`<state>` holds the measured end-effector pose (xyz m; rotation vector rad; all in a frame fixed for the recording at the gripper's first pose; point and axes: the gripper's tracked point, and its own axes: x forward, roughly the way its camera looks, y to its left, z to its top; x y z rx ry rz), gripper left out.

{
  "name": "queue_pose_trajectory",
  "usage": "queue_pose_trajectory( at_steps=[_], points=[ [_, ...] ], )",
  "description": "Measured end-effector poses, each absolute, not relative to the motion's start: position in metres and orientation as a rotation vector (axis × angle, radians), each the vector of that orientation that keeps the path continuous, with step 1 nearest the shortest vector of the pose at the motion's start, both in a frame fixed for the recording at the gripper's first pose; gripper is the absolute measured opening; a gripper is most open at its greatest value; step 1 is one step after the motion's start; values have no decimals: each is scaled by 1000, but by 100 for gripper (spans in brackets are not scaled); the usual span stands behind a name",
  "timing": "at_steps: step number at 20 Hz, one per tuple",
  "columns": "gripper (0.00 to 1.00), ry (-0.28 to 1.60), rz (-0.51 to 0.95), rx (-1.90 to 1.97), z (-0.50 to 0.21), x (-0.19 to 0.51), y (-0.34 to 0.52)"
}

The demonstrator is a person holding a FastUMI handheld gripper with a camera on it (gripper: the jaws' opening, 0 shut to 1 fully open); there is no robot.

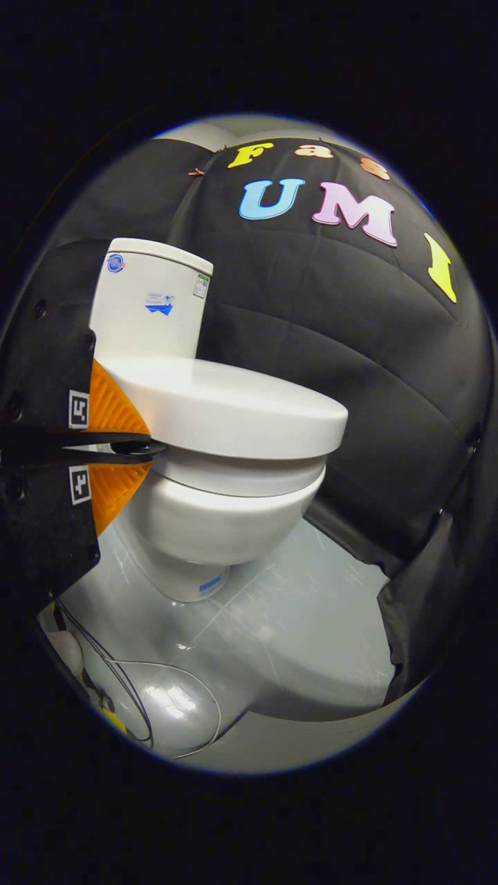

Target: Open the toilet lid.

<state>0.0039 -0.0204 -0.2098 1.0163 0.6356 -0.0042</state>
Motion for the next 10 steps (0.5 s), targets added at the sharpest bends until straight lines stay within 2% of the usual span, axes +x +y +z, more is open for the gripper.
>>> queue_pose_trajectory(
  at_steps=[10],
  points=[
    [5, 636, -45, 996, -199, 5, -18]
  ],
)
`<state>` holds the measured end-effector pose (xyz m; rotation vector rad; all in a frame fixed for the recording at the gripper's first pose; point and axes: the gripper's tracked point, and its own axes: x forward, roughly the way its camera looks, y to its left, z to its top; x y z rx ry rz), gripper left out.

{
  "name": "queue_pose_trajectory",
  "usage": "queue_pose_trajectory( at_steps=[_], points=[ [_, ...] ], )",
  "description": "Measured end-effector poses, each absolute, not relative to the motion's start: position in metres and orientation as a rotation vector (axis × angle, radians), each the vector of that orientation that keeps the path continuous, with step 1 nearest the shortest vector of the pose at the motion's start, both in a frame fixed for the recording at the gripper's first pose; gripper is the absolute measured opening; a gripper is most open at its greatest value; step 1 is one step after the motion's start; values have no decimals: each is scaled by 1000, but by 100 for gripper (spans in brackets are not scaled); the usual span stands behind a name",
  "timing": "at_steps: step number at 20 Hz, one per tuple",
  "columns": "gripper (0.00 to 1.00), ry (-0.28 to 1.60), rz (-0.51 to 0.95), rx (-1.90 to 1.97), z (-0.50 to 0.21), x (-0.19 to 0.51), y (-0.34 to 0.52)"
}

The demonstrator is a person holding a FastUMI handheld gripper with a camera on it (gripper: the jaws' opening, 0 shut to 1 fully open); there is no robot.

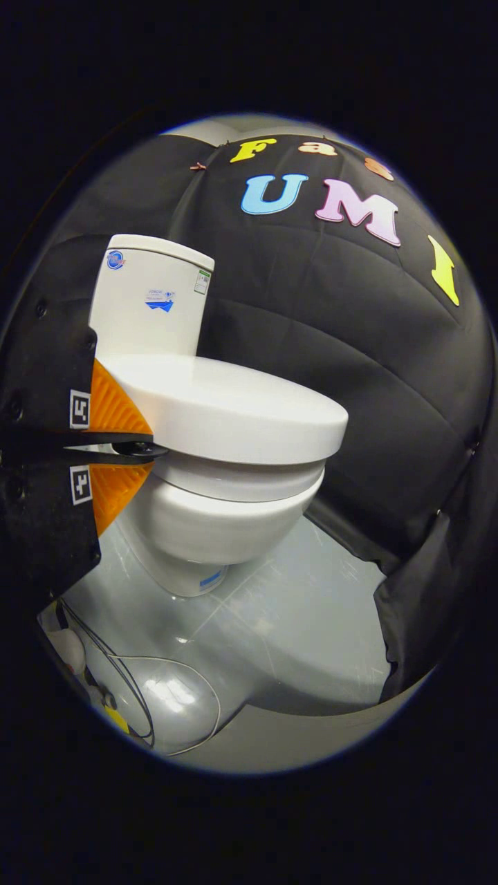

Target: Open the toilet lid.

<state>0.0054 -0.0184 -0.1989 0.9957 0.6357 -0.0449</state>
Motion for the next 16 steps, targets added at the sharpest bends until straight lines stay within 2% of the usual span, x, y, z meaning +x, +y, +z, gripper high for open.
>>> queue_pose_trajectory(
  at_steps=[16],
  points=[
    [5, 572, -53, 911, -126, 12, 5]
  ],
)
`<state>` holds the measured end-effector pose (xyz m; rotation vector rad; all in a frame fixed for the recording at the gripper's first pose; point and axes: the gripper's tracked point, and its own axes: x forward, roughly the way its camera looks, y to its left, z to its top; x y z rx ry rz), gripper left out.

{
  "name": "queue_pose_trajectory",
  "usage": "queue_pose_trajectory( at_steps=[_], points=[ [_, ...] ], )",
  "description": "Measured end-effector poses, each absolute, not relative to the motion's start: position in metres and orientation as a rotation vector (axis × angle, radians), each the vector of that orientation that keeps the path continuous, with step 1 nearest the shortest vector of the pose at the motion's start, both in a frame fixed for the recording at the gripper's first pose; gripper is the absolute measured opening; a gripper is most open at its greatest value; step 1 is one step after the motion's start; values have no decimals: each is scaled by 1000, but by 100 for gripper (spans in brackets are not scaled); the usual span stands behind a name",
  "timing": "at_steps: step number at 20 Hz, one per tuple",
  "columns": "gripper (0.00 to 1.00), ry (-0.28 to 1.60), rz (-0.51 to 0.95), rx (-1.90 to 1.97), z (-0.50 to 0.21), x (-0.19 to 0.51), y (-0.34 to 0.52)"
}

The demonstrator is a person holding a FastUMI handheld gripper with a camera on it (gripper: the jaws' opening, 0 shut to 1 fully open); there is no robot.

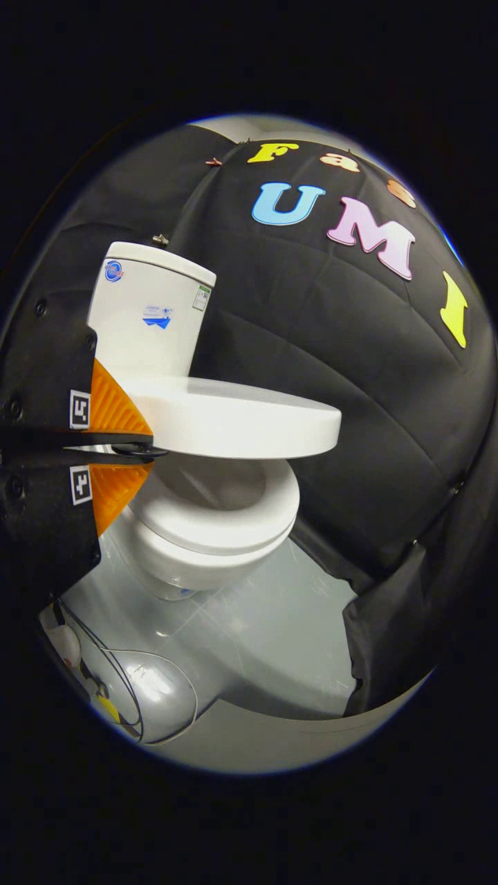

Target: Open the toilet lid.

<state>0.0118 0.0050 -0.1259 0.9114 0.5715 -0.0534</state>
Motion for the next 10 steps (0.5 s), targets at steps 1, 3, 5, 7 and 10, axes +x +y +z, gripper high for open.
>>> queue_pose_trajectory(
  at_steps=[1, 3, 5, 7, 10],
  points=[
    [5, 567, -46, 912, -119, 12, 9],
    [5, 561, -33, 906, -107, 13, 17],
    [5, 550, -23, 895, -93, 14, 25],
    [5, 543, -12, 854, -83, 15, 35],
    [5, 532, 2, 832, -64, 16, 49]
  ],
)
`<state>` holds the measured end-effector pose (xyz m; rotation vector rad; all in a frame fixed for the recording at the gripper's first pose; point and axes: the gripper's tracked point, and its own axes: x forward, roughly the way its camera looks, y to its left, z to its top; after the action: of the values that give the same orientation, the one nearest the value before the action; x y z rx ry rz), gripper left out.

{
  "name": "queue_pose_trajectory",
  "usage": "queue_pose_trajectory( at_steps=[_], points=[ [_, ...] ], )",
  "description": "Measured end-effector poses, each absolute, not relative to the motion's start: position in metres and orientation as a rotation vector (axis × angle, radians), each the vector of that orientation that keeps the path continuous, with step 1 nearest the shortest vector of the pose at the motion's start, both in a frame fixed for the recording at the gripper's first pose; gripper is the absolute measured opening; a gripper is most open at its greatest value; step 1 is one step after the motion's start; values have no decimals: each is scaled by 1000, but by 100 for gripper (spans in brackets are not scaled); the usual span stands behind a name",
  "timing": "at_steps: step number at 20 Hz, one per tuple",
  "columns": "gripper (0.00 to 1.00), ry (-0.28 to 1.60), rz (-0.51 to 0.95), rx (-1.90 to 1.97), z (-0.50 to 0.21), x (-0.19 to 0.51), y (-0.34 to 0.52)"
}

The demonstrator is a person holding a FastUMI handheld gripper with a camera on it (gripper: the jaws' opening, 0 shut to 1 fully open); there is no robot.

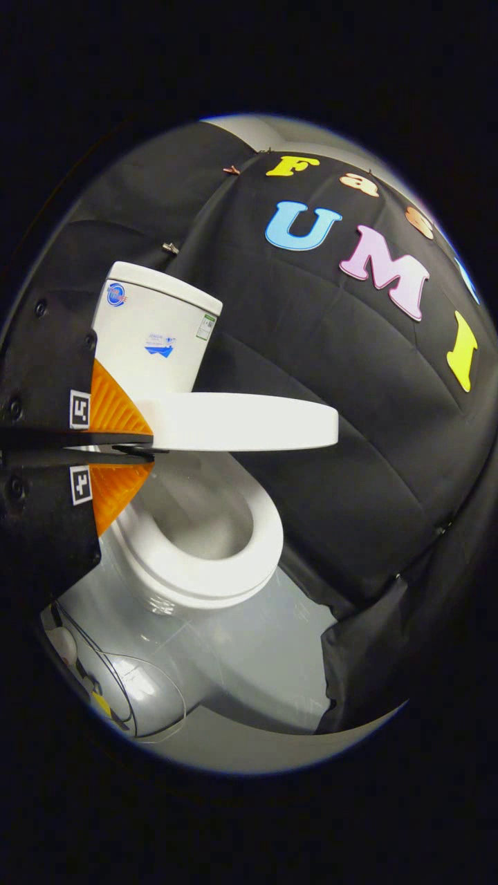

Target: Open the toilet lid.

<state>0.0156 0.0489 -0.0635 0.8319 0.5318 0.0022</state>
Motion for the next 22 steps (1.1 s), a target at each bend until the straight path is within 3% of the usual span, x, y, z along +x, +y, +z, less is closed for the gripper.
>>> queue_pose_trajectory(
  at_steps=[22],
  points=[
    [5, 501, -3, 562, 18, 25, 166]
  ],
)
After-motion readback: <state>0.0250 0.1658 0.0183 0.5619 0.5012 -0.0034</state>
